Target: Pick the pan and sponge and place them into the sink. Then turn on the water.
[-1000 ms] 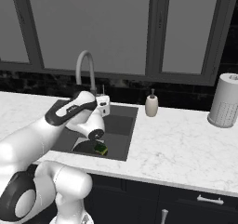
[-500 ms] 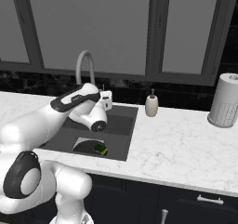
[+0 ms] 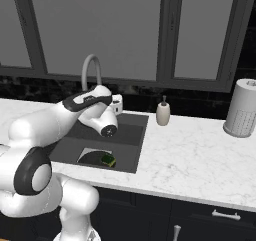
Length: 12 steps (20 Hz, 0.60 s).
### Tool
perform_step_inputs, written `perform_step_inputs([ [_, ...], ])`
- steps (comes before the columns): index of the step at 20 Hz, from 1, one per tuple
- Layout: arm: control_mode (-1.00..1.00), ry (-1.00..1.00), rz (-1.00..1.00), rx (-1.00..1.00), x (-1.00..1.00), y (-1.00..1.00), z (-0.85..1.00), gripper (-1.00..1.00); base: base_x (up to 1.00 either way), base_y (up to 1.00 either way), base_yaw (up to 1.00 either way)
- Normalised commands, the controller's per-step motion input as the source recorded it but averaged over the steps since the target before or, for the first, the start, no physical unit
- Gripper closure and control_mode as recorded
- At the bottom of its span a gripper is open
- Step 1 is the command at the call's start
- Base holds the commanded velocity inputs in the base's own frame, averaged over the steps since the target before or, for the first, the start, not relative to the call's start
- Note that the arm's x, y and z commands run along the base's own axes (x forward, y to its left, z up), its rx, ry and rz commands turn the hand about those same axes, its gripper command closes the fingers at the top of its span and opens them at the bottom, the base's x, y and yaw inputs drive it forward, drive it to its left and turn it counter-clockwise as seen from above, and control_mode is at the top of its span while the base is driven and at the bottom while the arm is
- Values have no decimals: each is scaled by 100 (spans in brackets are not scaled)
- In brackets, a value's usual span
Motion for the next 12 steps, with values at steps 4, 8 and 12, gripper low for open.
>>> perform_step_inputs([
  [4, -100, 3, 0, 0, 35, 0, -13, -100, 0, 0, 0],
  [8, -100, 2, 0, 0, 38, 0, -22, -100, 0, 0, 0],
  [12, -100, 0, 1, 0, 29, 0, -17, -100, 0, 0, 0],
])
